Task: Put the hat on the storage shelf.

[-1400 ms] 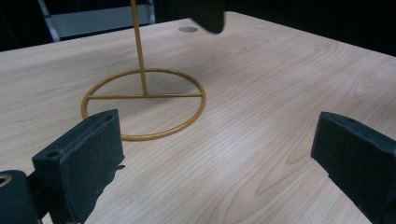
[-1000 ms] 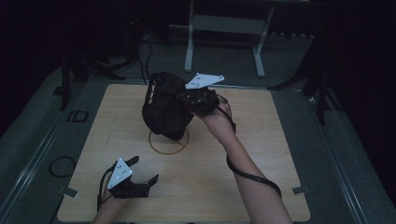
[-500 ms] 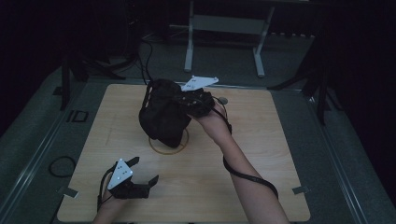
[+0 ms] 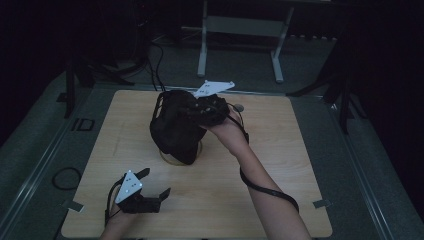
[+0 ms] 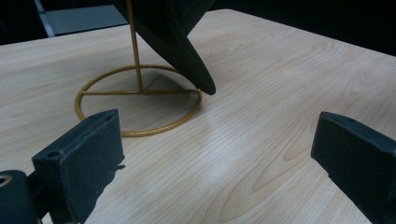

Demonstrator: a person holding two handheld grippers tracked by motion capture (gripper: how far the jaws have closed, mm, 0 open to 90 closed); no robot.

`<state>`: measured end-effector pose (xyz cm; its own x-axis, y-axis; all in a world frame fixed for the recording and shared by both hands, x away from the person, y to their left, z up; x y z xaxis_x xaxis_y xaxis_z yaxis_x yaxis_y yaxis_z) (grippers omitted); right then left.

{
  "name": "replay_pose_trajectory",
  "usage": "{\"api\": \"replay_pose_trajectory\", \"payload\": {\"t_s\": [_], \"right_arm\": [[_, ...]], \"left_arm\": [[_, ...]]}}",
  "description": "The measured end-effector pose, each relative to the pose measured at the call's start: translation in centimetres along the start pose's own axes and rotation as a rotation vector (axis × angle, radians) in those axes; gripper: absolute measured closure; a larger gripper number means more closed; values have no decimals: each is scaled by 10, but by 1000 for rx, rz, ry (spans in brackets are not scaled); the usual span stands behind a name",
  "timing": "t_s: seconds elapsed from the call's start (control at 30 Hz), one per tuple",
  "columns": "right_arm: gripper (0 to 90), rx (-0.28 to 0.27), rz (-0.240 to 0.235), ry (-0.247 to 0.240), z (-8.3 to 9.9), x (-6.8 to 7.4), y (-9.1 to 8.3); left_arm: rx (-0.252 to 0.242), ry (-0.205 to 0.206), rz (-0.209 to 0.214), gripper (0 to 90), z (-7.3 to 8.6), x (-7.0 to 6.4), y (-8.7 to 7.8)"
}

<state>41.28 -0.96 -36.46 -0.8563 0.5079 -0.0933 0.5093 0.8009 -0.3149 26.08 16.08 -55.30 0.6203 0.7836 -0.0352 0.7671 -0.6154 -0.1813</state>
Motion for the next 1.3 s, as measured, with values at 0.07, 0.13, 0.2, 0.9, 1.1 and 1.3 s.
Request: {"api": "replay_pose_trajectory", "payload": {"t_s": [0.07,0.13,0.2,0.9,1.1,1.3], "right_arm": [[476,6,3,4,0,1,-1],[405,8,-5,6,1,0,-3],[366,16,-4,6,2,-1,-5],[137,-14,-22,10,33,-5,-44],[137,6,-17,0,51,-3,-49],[137,6,-19,20,67,-1,-54]], "left_arm": [[2,2,-1,29,0,0,0],[3,2,-1,29,0,1,0],[2,0,-3,29,1,1,1],[9,-4,0,29,4,1,1],[13,-3,1,29,5,0,1],[9,-2,1,29,6,0,0]]}}
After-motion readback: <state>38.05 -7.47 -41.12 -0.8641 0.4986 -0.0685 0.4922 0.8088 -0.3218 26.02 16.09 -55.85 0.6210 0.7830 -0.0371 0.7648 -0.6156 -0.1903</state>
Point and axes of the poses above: each handheld gripper's, and its own axes: y roughly forward along the jaws, z roughly out of its underside, x roughly to its left, the point moved 5 cm from there along y, roughly forward along the jaws, and after that the axes turned 10 degrees about -x, right-handed, at the moved point
